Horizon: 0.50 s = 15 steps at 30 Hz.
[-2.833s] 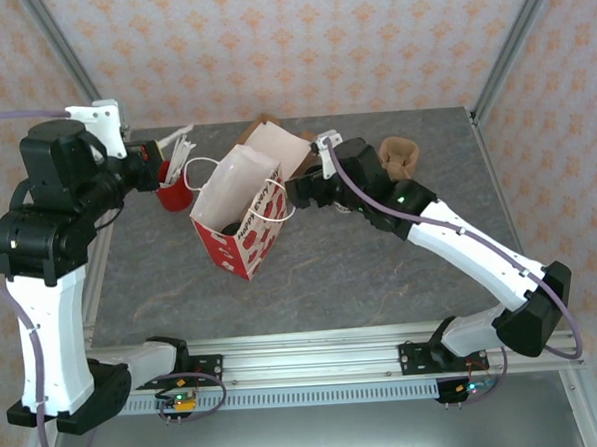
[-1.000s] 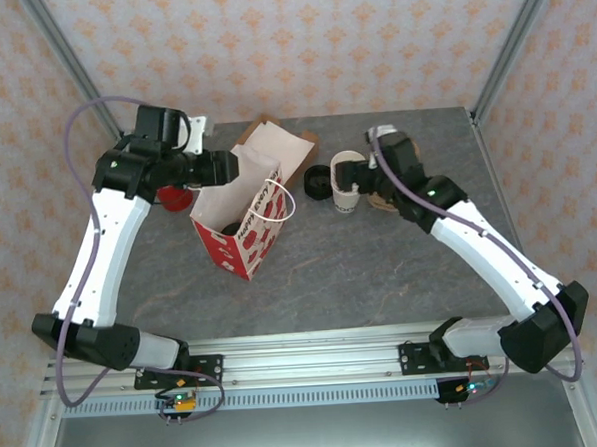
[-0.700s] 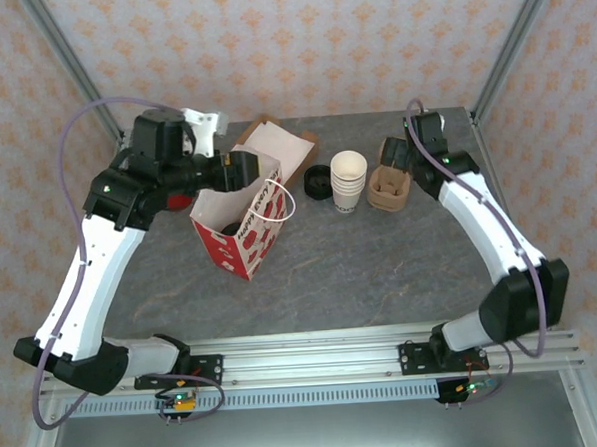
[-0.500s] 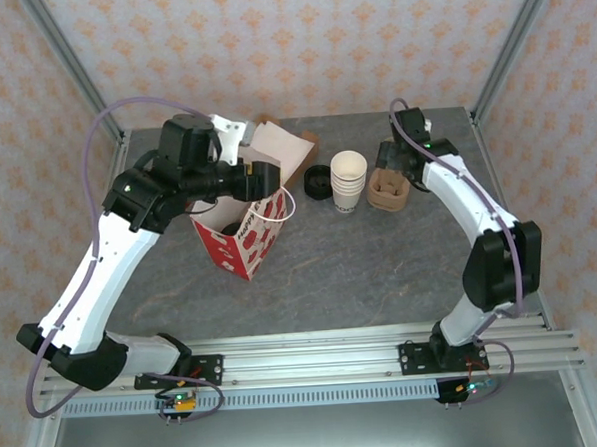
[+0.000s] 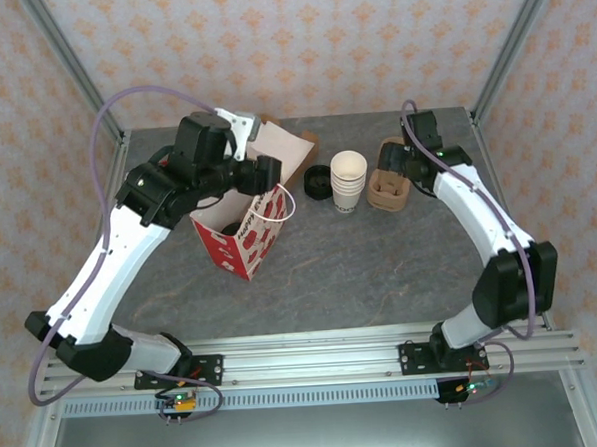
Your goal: Pack the takeout coffee
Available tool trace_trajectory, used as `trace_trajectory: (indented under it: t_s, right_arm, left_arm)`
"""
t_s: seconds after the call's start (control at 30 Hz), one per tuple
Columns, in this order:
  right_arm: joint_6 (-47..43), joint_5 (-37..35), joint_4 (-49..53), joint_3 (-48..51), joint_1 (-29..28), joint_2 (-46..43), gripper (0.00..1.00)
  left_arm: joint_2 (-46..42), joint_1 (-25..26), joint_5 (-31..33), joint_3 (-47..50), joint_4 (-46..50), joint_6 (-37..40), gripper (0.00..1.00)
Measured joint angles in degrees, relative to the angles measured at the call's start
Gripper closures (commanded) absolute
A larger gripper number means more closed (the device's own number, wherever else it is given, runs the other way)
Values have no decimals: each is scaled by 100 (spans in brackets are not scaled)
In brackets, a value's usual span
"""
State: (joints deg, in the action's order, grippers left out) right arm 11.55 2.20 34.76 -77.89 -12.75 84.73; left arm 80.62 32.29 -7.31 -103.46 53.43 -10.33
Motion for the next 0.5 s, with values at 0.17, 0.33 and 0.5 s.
trace_trajectory:
  t_s: [0.17, 0.33, 0.5]
  right_arm:
    - [-131, 407, -682, 109, -636, -601, 18]
    - [-323, 955, -1462, 374, -1263, -778, 17]
    - [-413, 1272, -1867, 929, -1386, -975, 15]
  left_arm:
    - [691, -872, 251, -717, 11, 98, 29]
    - [1945, -1864, 181, -1950, 160, 72, 29]
    - [3639, -2083, 116, -3742, 730, 101, 31]
